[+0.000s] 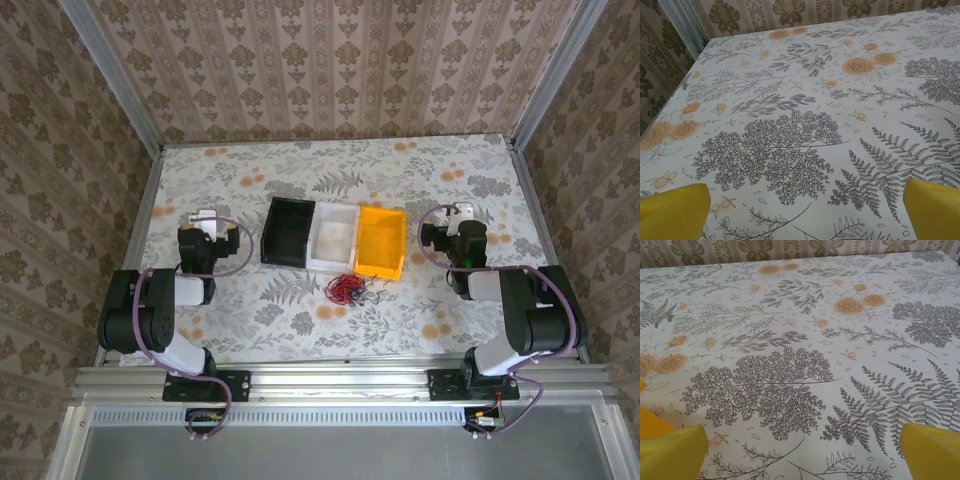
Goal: Untangle the cables
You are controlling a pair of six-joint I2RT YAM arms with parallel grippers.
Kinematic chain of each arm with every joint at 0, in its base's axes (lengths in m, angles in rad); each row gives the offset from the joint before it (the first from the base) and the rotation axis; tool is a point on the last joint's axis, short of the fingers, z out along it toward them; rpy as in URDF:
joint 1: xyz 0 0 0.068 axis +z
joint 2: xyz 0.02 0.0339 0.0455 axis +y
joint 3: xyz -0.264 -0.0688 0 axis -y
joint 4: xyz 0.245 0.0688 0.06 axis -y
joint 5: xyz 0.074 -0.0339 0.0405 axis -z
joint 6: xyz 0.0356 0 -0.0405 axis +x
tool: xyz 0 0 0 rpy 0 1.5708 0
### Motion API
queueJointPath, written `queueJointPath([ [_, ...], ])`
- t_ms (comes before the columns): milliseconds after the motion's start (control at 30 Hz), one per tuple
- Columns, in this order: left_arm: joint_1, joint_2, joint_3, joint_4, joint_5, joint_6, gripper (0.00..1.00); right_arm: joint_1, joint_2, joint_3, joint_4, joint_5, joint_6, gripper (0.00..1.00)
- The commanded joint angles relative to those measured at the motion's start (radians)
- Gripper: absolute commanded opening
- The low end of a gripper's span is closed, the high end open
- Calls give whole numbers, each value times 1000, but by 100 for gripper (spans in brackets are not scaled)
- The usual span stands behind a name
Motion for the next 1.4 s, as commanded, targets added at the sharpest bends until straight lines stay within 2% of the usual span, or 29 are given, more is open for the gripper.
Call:
queueJointPath([
  [0, 4, 7, 23, 2, 15, 22, 100, -4, 4, 4, 30, -26, -12, 100],
  [1100, 1, 7, 24, 1, 20, 24, 100, -6, 2, 2, 30, -33, -8, 100],
  [1300, 14, 7, 29, -10, 4, 5, 100, -9, 3, 7, 24, -37, -7, 100],
  [1367, -6, -17, 25, -15, -30, 22, 100, -3, -15, 19, -1, 6, -3, 100],
])
